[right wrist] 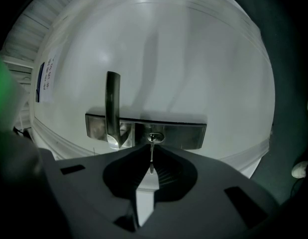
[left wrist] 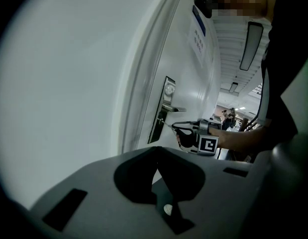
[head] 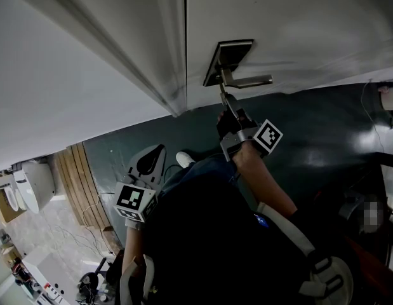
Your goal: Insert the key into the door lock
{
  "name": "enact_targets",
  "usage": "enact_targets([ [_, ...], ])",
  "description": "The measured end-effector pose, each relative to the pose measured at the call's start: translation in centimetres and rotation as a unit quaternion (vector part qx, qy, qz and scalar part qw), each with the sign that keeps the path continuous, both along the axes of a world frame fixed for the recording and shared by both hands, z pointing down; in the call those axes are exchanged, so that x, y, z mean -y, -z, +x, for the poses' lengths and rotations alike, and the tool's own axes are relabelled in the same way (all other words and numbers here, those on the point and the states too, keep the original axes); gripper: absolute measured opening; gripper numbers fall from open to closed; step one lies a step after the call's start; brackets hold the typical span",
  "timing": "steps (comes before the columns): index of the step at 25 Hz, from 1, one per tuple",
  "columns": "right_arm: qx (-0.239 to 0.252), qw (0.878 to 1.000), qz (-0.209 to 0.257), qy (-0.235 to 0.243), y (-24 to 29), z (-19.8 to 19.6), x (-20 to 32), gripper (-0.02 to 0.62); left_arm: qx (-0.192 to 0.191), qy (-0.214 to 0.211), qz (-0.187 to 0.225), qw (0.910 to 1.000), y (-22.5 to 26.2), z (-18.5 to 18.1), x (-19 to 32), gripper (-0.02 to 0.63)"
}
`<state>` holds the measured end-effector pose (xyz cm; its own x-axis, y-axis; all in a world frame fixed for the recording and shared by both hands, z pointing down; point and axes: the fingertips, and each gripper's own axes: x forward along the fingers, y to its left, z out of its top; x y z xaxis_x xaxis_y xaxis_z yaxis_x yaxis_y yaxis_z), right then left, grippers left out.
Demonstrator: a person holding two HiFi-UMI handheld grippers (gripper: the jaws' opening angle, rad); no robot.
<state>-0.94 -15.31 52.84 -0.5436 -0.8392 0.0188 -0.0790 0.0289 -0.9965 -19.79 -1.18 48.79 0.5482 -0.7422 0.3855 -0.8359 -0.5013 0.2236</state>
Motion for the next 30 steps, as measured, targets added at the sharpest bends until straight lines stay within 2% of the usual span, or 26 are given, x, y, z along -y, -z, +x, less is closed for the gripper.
enact_targets([
  [15, -0.005, 1.0, -0.018, -0.018, -0.1, 0.0, 1.4, 0.032, -0.004, -0.002, -0.001, 1.0, -0.2, 0.0, 0.7, 0.008],
  [30, 0.001, 1.0, -0.014, -0.028, 0.1, -0.4, 2.5, 0.032, -0.002, -0.004, -0.006, 1.0, -0.5, 0.0, 1.1, 0.008],
])
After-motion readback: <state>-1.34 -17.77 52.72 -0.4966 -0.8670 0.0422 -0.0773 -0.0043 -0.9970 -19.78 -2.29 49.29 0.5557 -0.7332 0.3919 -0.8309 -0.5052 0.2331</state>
